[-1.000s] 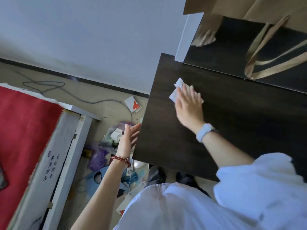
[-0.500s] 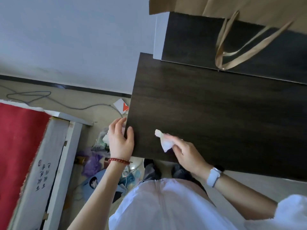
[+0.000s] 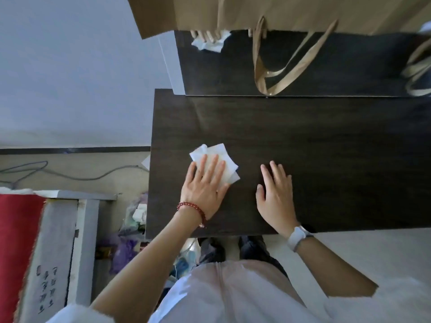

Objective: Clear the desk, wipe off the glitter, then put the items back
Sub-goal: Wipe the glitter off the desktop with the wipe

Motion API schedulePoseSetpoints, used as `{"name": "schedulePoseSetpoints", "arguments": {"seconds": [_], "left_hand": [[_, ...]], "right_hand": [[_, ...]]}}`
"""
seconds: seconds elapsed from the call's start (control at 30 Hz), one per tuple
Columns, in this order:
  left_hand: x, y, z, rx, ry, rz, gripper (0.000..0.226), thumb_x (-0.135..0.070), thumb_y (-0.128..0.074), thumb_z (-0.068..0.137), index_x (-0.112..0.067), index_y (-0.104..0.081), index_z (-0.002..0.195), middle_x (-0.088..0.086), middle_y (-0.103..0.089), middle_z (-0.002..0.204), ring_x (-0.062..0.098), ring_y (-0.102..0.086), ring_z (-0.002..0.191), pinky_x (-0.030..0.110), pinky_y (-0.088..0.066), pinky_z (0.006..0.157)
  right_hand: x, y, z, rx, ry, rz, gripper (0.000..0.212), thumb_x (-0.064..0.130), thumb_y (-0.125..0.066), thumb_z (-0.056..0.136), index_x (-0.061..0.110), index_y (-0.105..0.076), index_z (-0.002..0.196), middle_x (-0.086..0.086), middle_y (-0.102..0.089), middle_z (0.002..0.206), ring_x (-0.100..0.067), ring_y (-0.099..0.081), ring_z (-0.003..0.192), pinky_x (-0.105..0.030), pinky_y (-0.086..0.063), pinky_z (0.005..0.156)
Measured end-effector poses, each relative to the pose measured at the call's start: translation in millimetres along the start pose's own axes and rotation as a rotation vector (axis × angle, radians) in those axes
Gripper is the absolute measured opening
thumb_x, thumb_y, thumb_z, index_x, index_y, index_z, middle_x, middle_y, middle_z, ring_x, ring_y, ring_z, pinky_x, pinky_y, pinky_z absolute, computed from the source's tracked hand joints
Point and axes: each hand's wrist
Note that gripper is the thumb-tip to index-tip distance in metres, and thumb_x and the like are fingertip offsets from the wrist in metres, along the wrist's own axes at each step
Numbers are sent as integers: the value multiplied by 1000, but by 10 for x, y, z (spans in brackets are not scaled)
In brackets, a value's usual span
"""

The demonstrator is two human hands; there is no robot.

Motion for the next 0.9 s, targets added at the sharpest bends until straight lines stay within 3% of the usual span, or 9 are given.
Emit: {"name": "schedulePoseSetpoints", "arguments": {"seconds": [0.1,0.17,0.27,0.37,0.53,0.6,0.77,0.83,0.9], "left_hand": [[510,149,102,-36,259,-59,57,-44,-9,92,-20,-8,144,7,-6,155,29,-1,143,45,-4,115],[643,197,83,-36,272,-52,66,-48,0,85,-19,-9,143,9,-7,155,31,-2,142,44,-4,115],[333,150,68,45,-4,-17,67,-48,-1,84,-20,-12,144,9,-12,155,32,-4,142,41,-5,116],[184,167,263,-4,-254,50,56,-42,-14,89,-24,-22,141,8,-28,150,31,-20,140,44,-20,113],[505,384,909,-97,299,-177,46,-33,-24,96,-26,-18,141,20,-3,153,33,0,141,44,-7,116],[330,421,1066,-118,363,-166,47,-30,-27,96,-26,-16,141,22,-1,152,36,2,141,47,-7,115],[-407,349,1131,53,-241,13,50,-40,-22,96,-33,-5,143,9,4,155,29,6,142,40,0,116],[-203,304,1010,36,-251,20,51,-47,-16,93,-37,-10,142,7,-2,156,25,1,143,39,-3,116],[194,306,790,-4,-41,-45,55,-51,-12,88,-37,-17,141,7,-9,155,25,-4,143,40,-6,115]], "right_hand": [[-48,-49,-3,30,4,-75,51,17,-54,87,9,-39,135,-18,-34,146,-36,-27,136,-54,-21,108],[-46,-60,4,20,-1,-92,48,23,-47,89,10,-38,135,-17,-35,145,-34,-28,136,-52,-22,109],[-40,-61,-4,27,-13,-146,51,32,-30,88,12,-40,134,-15,-39,144,-32,-33,134,-51,-26,108],[-83,-57,1,19,8,-176,52,35,-30,87,14,-41,133,-12,-42,142,-30,-37,132,-50,-30,106],[-167,-80,23,-26,54,-145,49,38,-36,86,18,-44,131,-9,-46,140,-27,-38,131,-46,-31,105],[-219,-60,50,-43,74,-118,47,37,-39,86,20,-45,129,-7,-48,138,-25,-39,129,-43,-29,104],[-409,25,90,-47,132,-152,44,32,-39,85,26,-46,128,-5,-49,137,-24,-42,127,-46,-29,103],[-449,40,94,-50,112,-144,44,32,-39,85,26,-46,128,-6,-48,138,-25,-41,128,-48,-29,105],[-454,43,89,-53,103,-130,44,31,-39,85,26,-47,128,-6,-48,138,-26,-40,128,-48,-28,105]]}}
Point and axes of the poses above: each hand's wrist, its own z-axis towards the middle knuckle, its own y-axis out of the back of the hand, x = y × z
